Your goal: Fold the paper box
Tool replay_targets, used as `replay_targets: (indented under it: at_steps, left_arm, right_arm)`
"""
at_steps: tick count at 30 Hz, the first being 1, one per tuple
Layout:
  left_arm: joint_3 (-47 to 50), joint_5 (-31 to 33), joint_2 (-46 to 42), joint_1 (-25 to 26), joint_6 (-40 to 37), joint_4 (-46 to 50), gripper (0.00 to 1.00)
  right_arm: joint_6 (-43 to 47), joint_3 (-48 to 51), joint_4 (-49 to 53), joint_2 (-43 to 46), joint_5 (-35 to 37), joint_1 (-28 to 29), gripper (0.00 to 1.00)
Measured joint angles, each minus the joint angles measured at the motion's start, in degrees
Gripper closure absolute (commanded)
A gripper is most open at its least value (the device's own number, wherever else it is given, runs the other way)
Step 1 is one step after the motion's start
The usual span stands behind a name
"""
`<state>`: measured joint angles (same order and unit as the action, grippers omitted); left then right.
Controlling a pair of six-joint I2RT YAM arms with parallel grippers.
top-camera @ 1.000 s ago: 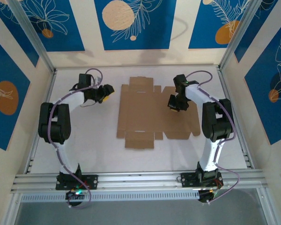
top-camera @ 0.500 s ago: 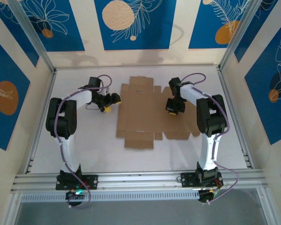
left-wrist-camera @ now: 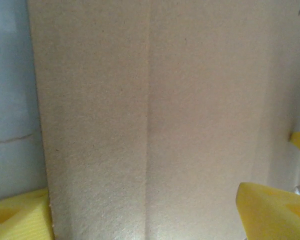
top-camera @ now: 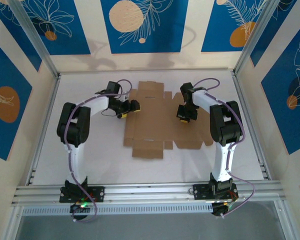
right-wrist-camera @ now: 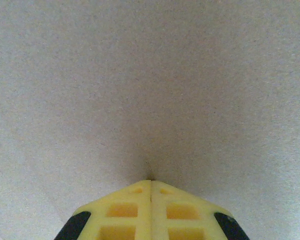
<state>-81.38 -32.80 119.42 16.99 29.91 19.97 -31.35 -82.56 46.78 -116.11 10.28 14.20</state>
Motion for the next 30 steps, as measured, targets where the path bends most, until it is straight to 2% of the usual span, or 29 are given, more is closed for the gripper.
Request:
replay_targets:
  at_steps: [7, 11, 14, 17, 19, 23, 25, 30]
  left_arm:
    - [9.2, -9.1, -2.7, -2.8, 10.2, -16.7, 0.29]
    - [13.3, -15.6, -2.9, -4.5, 20.0, -29.5, 0.37]
    - [13.9, -19.8, -2.1, -4.2, 26.9, -39.6, 0.46]
    - [13.8, -21.1, -1.5, -3.8, 28.2, -42.4, 0.54]
    - [13.3, -20.7, -1.5, -3.7, 25.6, -38.8, 0.64]
    - [7.7, -17.2, -1.5, -3.1, 15.4, -23.9, 0.80]
    - [4.4, -15.1, -1.5, -2.6, 10.4, -17.6, 0.84]
    - [-7.5, -6.6, -1.6, -0.9, -4.0, 2.1, 0.83]
  right_arm:
    - [0.0, 0.2, -0.1, 0.0, -1.0, -0.9, 1.00]
    - [0.0, 0.3, -0.5, 0.0, -2.2, -1.3, 1.00]
    - [0.0, 0.5, -1.2, 0.0, -3.5, -1.3, 1.00]
    - [-0.1, 0.8, -1.9, 0.1, -5.1, -1.3, 1.00]
    - [-0.1, 1.1, -2.4, 0.2, -5.9, -1.3, 1.00]
    - [-0.3, 2.9, -3.4, 1.6, -7.2, -0.9, 1.00]
    - [-0.4, 3.8, -3.5, 3.0, -7.7, -0.7, 0.98]
    - [-0.7, 3.9, -4.0, 9.9, -8.7, -0.2, 0.73]
